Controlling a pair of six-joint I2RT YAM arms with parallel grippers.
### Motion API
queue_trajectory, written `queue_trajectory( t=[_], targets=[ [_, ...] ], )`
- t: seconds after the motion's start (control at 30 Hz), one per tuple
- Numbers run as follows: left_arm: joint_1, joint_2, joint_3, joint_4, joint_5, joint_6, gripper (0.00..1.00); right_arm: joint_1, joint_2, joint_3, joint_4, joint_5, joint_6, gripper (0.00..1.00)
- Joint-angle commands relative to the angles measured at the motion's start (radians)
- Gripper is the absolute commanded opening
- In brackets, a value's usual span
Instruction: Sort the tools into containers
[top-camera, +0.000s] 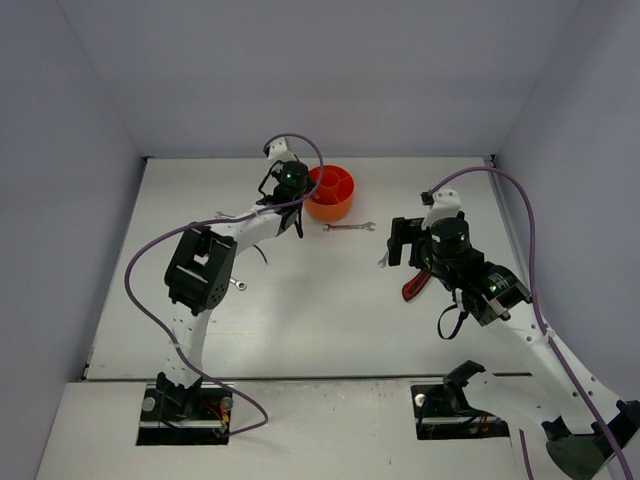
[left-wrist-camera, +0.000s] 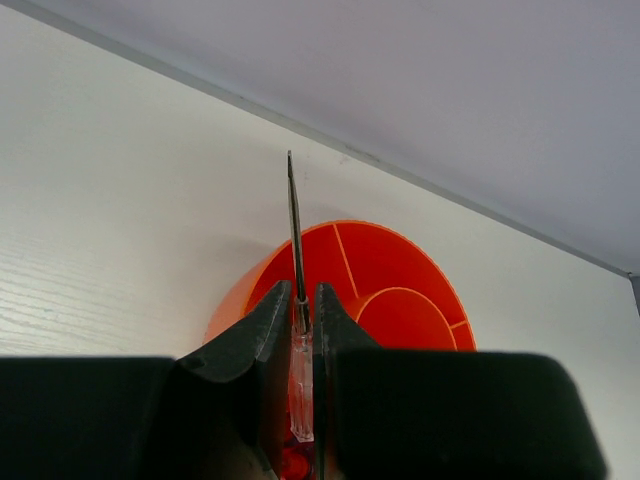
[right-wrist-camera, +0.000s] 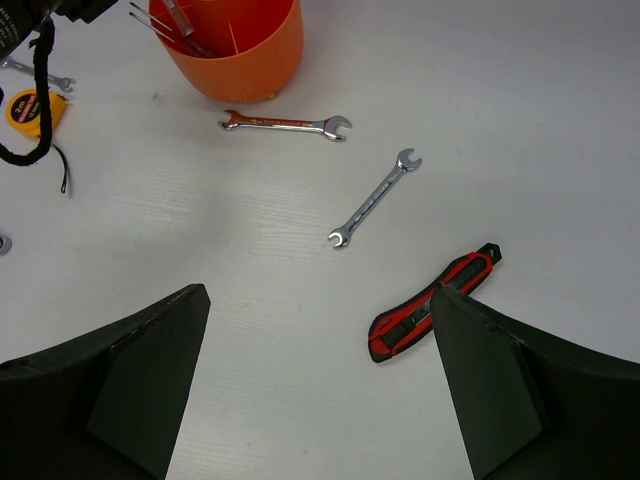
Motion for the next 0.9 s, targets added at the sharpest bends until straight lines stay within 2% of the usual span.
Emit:
queue_trajectory(
  t=[0.0, 0.4, 0.87],
  targets=[
    [0.017, -0.053, 0.03, 0.034, 0.004, -0.014, 0.02, -0.006, 0.011, 0.018, 0.044, 0.01, -0.009, 0.9],
    [0.066, -0.017, 0.107, 0.023, 0.029, 0.053, 0.02, -0.006, 0.018, 0.015, 0.044, 0.006, -0.013, 0.9],
    [0.082, -0.001, 0.179, 0.007, 0.171, 0.122, 0.02, -0.007, 0.039, 0.013, 0.046, 0.006, -0.017, 0.91]
  ],
)
